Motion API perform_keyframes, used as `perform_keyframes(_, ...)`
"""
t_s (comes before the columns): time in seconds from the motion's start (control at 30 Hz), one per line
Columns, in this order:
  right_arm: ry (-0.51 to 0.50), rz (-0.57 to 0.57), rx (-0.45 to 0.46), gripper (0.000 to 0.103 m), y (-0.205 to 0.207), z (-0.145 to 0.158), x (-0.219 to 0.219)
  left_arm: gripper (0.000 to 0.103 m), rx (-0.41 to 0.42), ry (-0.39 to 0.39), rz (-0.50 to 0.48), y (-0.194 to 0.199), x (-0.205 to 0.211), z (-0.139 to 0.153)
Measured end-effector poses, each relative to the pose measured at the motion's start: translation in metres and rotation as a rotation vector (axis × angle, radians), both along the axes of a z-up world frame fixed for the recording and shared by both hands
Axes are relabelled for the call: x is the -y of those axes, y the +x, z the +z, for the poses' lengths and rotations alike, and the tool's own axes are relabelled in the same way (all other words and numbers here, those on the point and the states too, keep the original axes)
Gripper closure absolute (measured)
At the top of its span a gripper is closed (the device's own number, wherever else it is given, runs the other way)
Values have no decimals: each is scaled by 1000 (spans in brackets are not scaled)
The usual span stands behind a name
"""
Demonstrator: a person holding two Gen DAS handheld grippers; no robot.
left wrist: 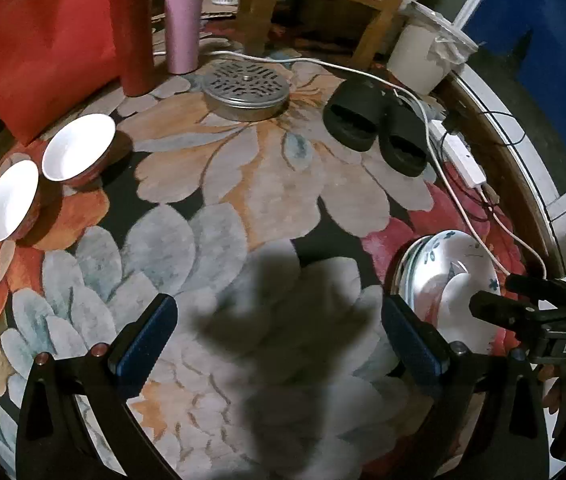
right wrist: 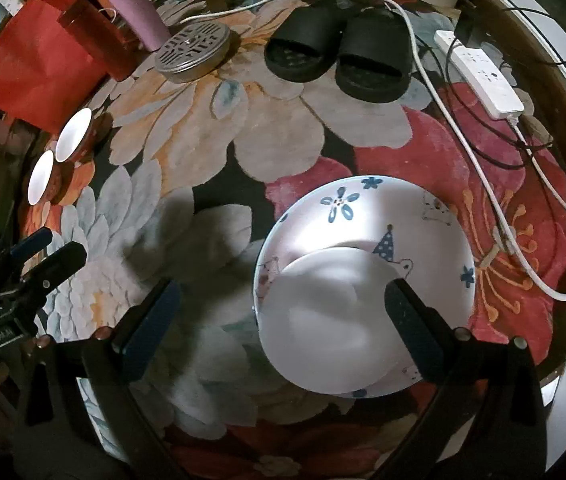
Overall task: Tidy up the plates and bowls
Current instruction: 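Move the left tool back toward the remaining white bowls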
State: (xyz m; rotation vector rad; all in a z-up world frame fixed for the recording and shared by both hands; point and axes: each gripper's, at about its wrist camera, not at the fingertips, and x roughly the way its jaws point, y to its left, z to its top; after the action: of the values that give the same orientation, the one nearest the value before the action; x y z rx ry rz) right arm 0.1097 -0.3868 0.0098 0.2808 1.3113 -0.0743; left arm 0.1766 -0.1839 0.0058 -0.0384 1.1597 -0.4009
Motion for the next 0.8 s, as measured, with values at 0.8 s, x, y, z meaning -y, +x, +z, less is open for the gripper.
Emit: perform_keyframes(0.8, -12, 59, -15, 0, 11, -11, -41, 1, -20, -15, 95, 4, -55, -16)
